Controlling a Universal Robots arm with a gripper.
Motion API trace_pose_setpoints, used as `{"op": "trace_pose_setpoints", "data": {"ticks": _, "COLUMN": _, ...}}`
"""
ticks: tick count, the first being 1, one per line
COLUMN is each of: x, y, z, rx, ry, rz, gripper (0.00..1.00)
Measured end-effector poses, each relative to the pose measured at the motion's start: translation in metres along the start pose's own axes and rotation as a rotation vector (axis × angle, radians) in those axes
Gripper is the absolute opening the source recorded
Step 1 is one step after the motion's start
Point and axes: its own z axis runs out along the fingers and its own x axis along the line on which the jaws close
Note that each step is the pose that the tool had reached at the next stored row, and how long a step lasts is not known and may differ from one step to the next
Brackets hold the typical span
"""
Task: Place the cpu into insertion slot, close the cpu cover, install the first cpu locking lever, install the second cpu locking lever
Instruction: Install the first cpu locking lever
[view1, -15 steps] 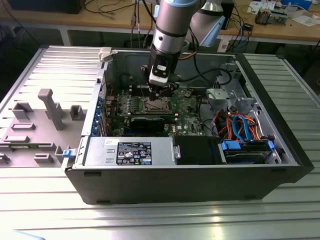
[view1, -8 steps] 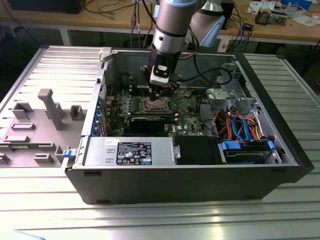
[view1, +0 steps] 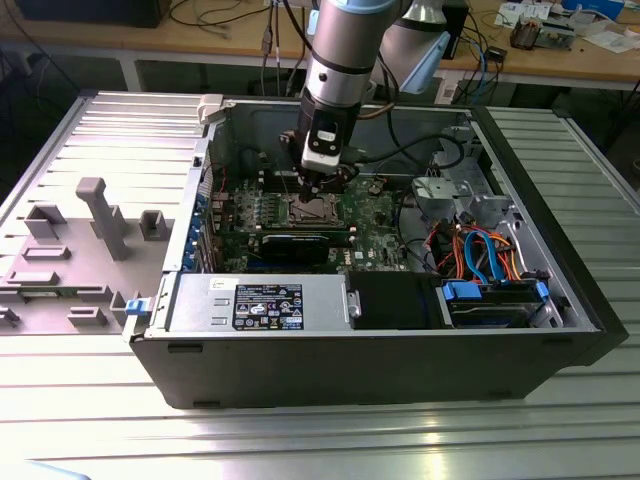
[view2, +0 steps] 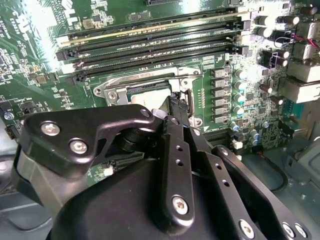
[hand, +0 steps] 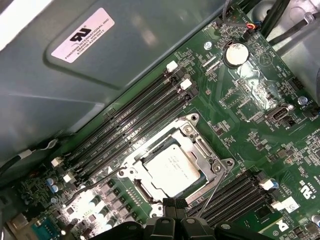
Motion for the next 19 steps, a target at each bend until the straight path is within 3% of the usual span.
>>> {"op": "trace_pose_setpoints", "data": {"ticks": 19, "x": 0.0000, "y": 0.0000, "z": 0.0000, "rx": 0.0055, "ry": -0.0049, "rz": -0.058, "gripper": 0.11}}
